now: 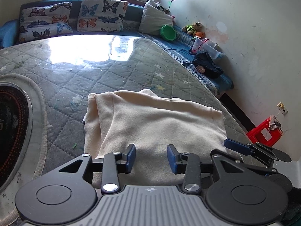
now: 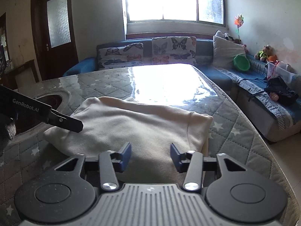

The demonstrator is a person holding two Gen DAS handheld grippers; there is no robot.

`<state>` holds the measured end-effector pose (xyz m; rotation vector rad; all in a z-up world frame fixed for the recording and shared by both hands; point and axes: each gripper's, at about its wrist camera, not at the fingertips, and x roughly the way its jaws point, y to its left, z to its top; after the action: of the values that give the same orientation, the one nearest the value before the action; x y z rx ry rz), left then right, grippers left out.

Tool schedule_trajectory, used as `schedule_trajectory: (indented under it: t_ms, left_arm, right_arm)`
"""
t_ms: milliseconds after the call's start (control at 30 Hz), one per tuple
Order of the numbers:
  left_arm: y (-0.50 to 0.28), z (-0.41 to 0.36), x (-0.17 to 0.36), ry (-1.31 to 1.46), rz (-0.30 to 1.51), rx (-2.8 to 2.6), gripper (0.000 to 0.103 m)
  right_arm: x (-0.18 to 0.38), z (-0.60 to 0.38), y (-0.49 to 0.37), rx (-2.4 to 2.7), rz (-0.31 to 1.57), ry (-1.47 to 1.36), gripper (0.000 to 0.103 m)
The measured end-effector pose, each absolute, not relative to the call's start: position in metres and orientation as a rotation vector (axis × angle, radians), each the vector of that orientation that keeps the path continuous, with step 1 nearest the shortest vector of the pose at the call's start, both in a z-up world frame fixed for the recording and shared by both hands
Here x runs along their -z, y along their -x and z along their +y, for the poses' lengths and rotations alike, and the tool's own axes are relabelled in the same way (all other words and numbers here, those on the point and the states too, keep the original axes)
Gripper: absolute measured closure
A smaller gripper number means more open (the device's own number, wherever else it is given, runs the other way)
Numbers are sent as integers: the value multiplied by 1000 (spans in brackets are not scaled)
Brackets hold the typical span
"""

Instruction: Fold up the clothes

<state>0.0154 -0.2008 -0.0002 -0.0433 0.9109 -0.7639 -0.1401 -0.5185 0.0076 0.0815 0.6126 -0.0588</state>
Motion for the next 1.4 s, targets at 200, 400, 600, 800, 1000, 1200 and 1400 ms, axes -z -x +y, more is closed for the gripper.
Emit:
schedule_trajectory:
  t_ms: [200, 400, 600, 800, 1000, 1200, 1400]
  left_arm:
    - [-11, -198, 2, 38, 912, 750, 50]
    - [-6, -193, 2, 46, 913, 737, 43]
    - [0, -188, 2, 42, 905, 721, 32]
    - [5, -182, 3, 42, 898, 701, 25]
    - [13, -178, 2, 40, 891, 701, 17]
    - [18, -177, 1, 34, 875, 694, 9]
    - [20, -173, 2, 42, 877, 684, 0]
  right_arm:
    - [-3, -515, 141, 62, 617, -80, 39]
    - [-4, -510, 143, 54, 611, -76, 28]
    - [-6, -505, 145, 44, 608, -72, 16]
    - [-6, -498, 148, 33, 608, -65, 4]
    - [-7, -493, 152, 35, 602, -59, 0]
    - [-6, -494, 155, 44, 609, -75, 0]
    - [-7, -493, 158, 43, 606, -73, 0]
